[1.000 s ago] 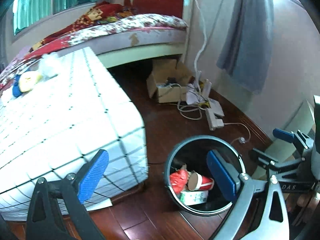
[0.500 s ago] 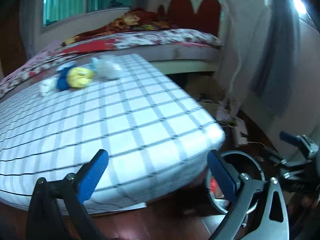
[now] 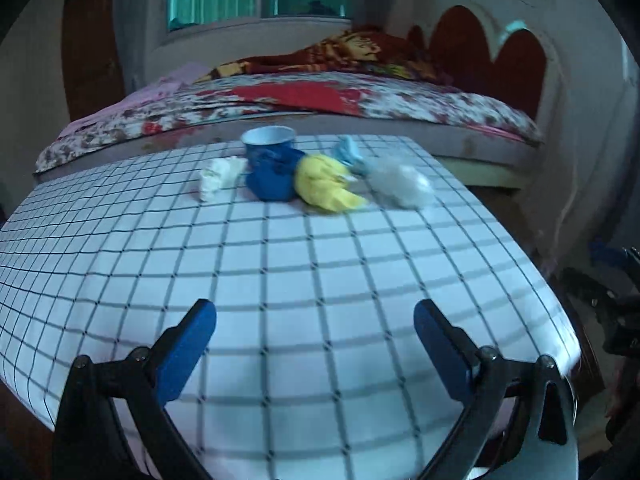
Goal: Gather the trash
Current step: 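Move both open tools back over the mattress, then grasp the yellow towel with the left tool while the right tool grasps the clear plastic bag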
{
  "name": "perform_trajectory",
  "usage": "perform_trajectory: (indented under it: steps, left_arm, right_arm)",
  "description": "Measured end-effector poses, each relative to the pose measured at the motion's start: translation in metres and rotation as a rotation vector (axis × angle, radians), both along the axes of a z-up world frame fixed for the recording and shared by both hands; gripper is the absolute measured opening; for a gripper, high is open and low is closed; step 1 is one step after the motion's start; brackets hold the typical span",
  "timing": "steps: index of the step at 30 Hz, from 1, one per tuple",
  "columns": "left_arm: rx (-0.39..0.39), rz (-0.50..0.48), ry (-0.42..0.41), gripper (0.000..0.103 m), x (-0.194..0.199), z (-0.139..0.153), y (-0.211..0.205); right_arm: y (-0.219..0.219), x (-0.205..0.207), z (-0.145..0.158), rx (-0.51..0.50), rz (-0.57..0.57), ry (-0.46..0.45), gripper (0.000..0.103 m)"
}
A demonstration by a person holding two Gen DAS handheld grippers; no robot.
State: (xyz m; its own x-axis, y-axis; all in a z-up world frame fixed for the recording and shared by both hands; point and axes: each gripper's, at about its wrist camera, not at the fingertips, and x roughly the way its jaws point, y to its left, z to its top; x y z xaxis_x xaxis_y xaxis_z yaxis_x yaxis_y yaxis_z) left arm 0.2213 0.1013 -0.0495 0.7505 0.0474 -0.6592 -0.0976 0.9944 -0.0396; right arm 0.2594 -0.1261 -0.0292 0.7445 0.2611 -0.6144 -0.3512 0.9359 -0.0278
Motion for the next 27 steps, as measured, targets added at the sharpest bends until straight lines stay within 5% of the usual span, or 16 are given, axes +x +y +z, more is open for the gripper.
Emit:
perform_trajectory:
  steps: [7, 10, 17, 22, 27]
  left_arm:
    - [-0.048, 0.007, 0.026, 0.086, 0.054, -0.008, 0.027]
    - [-0.072, -0.009, 0.042, 0.081, 0.079, -0.013, 0.023]
    - [-0.099, -0.038, 0.057, 0.073, 0.126, -0.019, 0.018]
    - [-0.128, -0.04, 0.096, 0.069, 0.154, -0.029, 0.011]
    - [-0.143, -0.018, 0.143, 0.054, 0.168, -0.038, 0.007]
  right_arm:
    - [0.052, 0.073, -0.007, -0.035, 0.081, 0.033, 0.097]
    - [0.068, 0.104, -0.014, -0.043, 0.104, 0.066, 0.082]
    - [0.092, 0.164, -0.033, -0.033, 0.142, 0.136, 0.072]
    - [0.085, 0.184, -0.041, -0.027, 0.139, 0.155, 0.048]
    - [0.072, 0.188, -0.041, -0.002, 0.131, 0.158, 0.048]
